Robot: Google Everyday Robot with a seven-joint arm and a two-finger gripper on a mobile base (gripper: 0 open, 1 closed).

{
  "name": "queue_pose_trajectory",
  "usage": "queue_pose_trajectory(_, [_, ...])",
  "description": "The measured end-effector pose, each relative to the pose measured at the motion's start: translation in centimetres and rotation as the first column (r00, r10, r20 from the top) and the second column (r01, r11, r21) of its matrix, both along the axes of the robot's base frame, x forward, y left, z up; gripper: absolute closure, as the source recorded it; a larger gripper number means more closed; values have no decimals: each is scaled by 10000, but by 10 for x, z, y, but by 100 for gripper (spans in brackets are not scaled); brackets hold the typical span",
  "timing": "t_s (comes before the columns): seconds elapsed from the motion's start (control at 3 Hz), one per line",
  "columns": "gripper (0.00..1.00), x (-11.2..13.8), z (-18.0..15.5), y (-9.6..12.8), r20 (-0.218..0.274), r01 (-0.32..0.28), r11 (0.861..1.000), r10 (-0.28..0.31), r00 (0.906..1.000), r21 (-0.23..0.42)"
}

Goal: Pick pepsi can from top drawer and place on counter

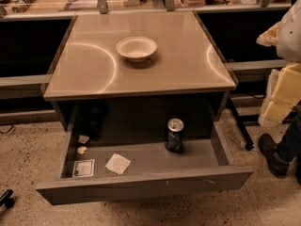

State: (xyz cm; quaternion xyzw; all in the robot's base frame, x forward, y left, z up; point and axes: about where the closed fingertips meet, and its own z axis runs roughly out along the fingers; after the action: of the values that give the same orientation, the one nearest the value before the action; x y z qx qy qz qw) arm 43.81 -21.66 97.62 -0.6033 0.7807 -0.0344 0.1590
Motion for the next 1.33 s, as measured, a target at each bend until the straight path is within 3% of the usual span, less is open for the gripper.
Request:
queue_pose_trajectory(0.33, [0,0,0,0,1,0,10000,0,10000,0])
queue_pose_trajectory(1.0, [42,4,-18,-1,6,127,9992,-127,9999,381])
queue_pose_trajectory(1.33, [66,15,-65,7,-104,281,9911,-269,9996,1304])
